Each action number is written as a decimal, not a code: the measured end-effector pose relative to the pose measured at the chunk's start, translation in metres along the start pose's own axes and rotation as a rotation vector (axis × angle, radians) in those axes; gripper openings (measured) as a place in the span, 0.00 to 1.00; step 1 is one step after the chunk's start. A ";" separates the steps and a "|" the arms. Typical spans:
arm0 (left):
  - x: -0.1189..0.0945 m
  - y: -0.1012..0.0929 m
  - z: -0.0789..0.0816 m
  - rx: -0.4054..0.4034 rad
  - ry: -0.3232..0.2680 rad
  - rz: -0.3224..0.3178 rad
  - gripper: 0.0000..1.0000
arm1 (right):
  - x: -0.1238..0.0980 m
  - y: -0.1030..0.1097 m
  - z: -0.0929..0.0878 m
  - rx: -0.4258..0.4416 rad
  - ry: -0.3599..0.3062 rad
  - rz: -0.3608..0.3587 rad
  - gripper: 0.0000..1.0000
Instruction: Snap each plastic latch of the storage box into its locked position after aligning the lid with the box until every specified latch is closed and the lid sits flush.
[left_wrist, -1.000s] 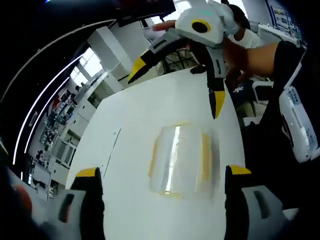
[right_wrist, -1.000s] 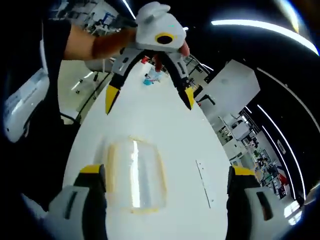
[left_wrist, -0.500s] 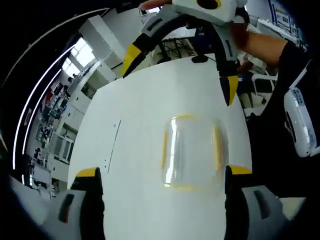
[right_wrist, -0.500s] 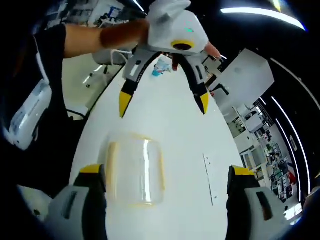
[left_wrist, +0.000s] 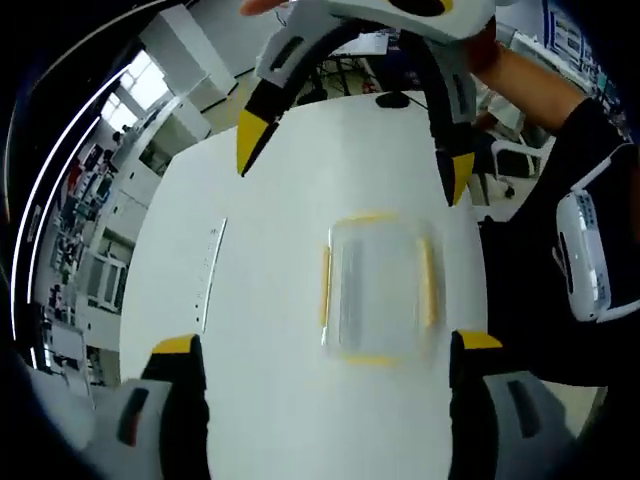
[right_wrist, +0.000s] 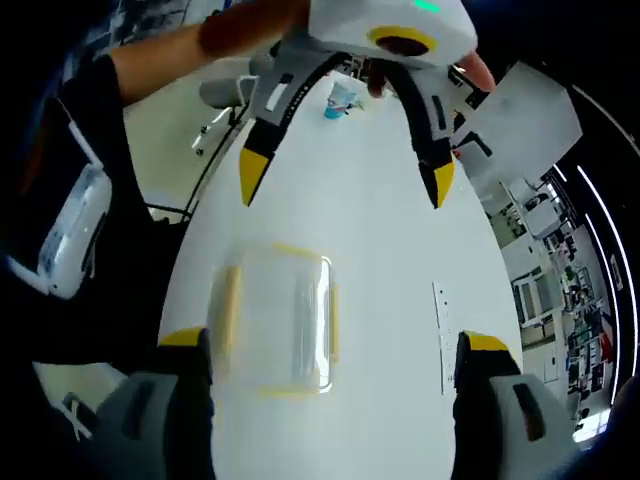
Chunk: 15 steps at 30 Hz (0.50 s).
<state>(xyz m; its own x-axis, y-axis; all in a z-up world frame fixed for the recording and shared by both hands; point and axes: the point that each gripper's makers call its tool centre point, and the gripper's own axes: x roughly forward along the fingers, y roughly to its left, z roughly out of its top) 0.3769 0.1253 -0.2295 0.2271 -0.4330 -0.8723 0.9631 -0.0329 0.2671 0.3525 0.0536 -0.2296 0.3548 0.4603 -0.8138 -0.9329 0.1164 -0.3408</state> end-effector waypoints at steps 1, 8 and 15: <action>0.002 0.002 -0.001 0.006 0.018 -0.002 1.00 | 0.000 -0.001 0.000 0.014 0.002 0.019 1.00; 0.004 -0.009 0.007 0.004 0.026 -0.096 1.00 | 0.006 0.022 -0.008 0.088 0.051 0.241 1.00; 0.011 -0.021 -0.001 0.050 0.080 -0.144 1.00 | 0.009 0.030 -0.011 0.137 0.056 0.351 1.00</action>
<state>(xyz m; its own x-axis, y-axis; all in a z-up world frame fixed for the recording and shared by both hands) 0.3592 0.1220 -0.2449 0.1004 -0.3479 -0.9321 0.9785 -0.1354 0.1559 0.3282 0.0520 -0.2526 0.0116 0.4449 -0.8955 -0.9966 0.0782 0.0260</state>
